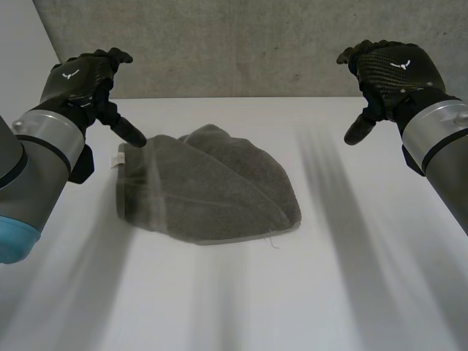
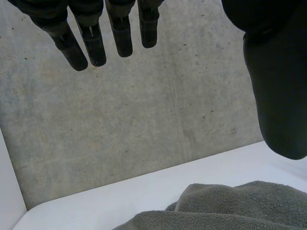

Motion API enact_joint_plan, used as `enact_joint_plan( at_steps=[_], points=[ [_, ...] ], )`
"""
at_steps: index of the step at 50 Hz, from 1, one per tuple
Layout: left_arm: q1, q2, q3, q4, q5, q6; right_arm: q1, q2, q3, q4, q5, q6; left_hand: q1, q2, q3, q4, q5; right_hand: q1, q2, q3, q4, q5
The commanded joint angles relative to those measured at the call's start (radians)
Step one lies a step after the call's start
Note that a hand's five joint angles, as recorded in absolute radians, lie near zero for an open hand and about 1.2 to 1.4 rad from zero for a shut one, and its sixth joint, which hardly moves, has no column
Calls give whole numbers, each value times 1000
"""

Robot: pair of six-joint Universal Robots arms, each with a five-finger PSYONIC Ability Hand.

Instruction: Fold the towel.

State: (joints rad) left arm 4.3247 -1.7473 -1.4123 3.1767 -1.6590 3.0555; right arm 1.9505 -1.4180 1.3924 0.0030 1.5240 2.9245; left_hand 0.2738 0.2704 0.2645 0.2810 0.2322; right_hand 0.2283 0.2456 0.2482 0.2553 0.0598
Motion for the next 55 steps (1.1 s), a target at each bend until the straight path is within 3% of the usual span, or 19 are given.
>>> enact_joint_plan(
  at_steps=[1, 19, 25, 32, 40, 55],
  points=[
    [-3, 11, -5, 5, -4, 45, -4, 10, 0, 0, -2, 2, -84, -80, -74, -91, -217, -54, -71, -74, -81, -60],
    [-48, -12, -51, 14, 2, 124, 7, 60, -3, 5, -16, -18, -75, -72, -66, -82, -208, -54, -71, -74, -81, -60],
    [-86, -72, -105, 19, 7, 178, 11, 159, 4, 58, -76, -159, -34, -30, -25, -41, -167, -41, -58, -60, -68, -47],
    [-158, -201, -137, 23, 7, 295, 60, 338, -13, 81, -133, -316, 19, 22, 28, 12, -114, 94, 77, 74, 67, 88],
    [-175, -337, -122, 71, 7, 298, 105, 508, -42, 54, -130, -323, 113, 116, 122, 105, -20, 244, 227, 224, 217, 238],
    [-183, -479, -74, 144, 35, 296, 114, 559, -84, -28, -125, -312, 222, 225, 231, 214, 89, 485, 467, 465, 458, 479]
  ],
)
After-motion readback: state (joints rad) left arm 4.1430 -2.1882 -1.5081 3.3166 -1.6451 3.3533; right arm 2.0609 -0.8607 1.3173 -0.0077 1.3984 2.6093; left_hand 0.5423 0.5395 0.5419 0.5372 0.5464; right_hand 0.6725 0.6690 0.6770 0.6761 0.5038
